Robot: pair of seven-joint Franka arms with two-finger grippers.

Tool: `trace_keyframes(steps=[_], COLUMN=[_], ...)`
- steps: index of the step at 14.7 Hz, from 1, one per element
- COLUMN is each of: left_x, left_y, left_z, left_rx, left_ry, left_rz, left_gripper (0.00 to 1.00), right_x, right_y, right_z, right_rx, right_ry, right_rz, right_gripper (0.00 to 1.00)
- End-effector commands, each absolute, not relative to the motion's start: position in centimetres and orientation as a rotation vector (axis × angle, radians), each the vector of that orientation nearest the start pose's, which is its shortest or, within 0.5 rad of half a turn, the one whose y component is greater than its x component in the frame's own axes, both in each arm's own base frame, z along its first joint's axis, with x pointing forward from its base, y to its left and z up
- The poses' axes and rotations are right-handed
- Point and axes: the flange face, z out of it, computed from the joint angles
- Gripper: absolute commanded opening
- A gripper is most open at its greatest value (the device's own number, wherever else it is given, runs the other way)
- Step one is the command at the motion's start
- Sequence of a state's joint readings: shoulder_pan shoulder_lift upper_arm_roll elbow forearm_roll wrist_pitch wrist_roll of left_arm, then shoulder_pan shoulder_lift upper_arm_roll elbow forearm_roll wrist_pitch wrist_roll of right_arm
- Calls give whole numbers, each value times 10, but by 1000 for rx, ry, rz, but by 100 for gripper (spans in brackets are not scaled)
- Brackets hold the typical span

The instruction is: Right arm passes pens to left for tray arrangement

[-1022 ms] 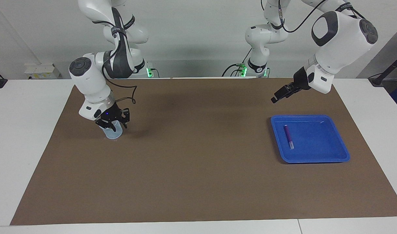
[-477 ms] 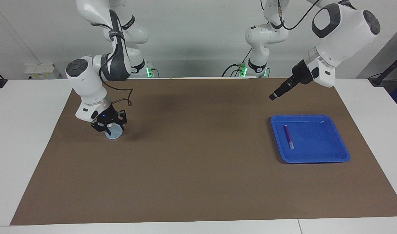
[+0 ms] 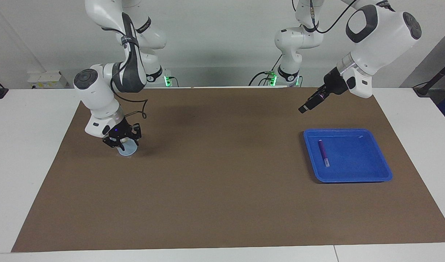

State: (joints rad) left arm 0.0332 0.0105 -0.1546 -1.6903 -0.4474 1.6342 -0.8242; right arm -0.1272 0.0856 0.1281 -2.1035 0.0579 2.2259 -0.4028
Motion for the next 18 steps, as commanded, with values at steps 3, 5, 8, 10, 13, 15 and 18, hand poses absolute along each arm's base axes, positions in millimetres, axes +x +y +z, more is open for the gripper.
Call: trace_keyframes(steps=[3,5,8,10,13,15,18], left_x=[538,538,539,539,541,541,540], left_y=[-112,-112,-115,-117,-116,-116,-119], left_z=[578,578,578,577,581,580,581], left_rx=[-3238,-3240,-3247,-3249,-3265,-3257,-3255], left_ry=[-1327,-1327,-1333,-1318,-1296,-1311,-1321], left_rz=[459,454,428,424,393,397,413], left_gripper=[88,89,91,91,94,94,93], right_x=[553,553,553,555,555,554,551], right_y=[-12,-12,-13,-14,-15,-19,-23], right_z=[384,389,392,395,394,393,391], right_rx=[-3018,-3011,-3009,-3009,-3009,-3014,-3019], right_ry=[-532,-531,-528,-526,-530,-525,-530], right_rz=[6,40,56,53,56,59,71], right_gripper=[50,48,47,47,45,40,36])
